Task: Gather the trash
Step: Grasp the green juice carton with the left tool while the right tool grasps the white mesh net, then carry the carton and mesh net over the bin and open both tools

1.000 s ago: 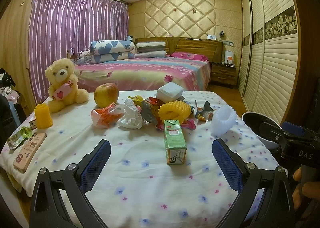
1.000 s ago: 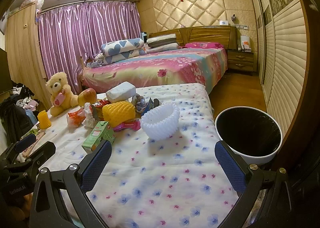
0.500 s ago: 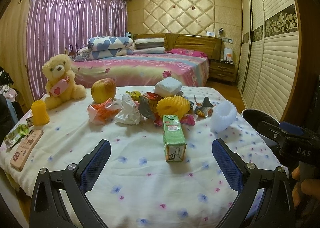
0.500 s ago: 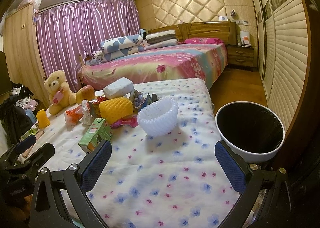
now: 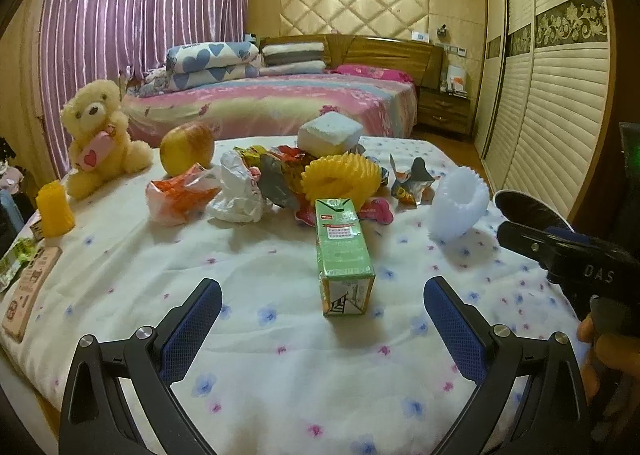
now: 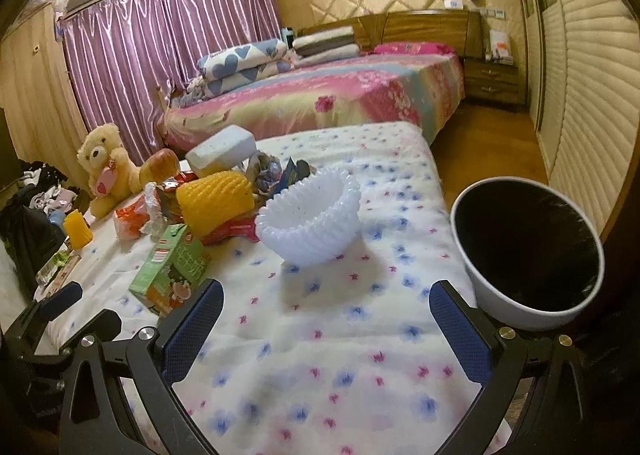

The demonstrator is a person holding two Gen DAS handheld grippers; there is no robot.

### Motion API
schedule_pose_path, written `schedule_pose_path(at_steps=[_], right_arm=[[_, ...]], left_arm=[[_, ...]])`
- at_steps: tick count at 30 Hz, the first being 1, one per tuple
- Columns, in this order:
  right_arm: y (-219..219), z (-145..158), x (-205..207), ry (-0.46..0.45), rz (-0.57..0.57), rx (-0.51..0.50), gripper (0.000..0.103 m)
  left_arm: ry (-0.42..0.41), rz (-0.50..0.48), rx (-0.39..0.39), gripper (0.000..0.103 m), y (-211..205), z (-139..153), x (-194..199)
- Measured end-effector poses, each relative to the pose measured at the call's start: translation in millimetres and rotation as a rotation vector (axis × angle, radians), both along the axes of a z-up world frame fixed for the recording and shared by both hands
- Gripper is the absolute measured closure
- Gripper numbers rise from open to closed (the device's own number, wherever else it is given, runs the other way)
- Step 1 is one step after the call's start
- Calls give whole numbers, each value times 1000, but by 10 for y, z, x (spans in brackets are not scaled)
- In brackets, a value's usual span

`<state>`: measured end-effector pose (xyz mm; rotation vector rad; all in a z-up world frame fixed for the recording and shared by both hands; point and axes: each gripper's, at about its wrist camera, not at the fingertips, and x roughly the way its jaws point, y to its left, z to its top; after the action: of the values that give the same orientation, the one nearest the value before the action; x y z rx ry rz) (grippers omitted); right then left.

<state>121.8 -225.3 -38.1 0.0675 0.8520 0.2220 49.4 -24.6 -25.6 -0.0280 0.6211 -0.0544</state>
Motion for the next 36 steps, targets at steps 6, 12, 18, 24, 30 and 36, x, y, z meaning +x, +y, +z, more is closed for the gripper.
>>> schedule_pose_path(at_steps=[6,12,18,24,30,36], right_arm=[[57,-170,269,70,12,20,1],[128,-293,488,124,21,20,4],[151,-353,585,152,31,32,23],[114,-388,573,168,43,66,74],[-9,-295,428,146,38,87,80],[-278,-162,256,125,-4,86,80]], left_arm=[[35,-2,-4,7,7,-94,240],[89,-14,-26,19,10,-208,421],[112,-34,-30,42,-29,-256,521],[139,-72,-55,72,-59,-304,557],[93,-123,-56,72,-157,-187,398],[73,-198,-63,72,-378,-95,325]])
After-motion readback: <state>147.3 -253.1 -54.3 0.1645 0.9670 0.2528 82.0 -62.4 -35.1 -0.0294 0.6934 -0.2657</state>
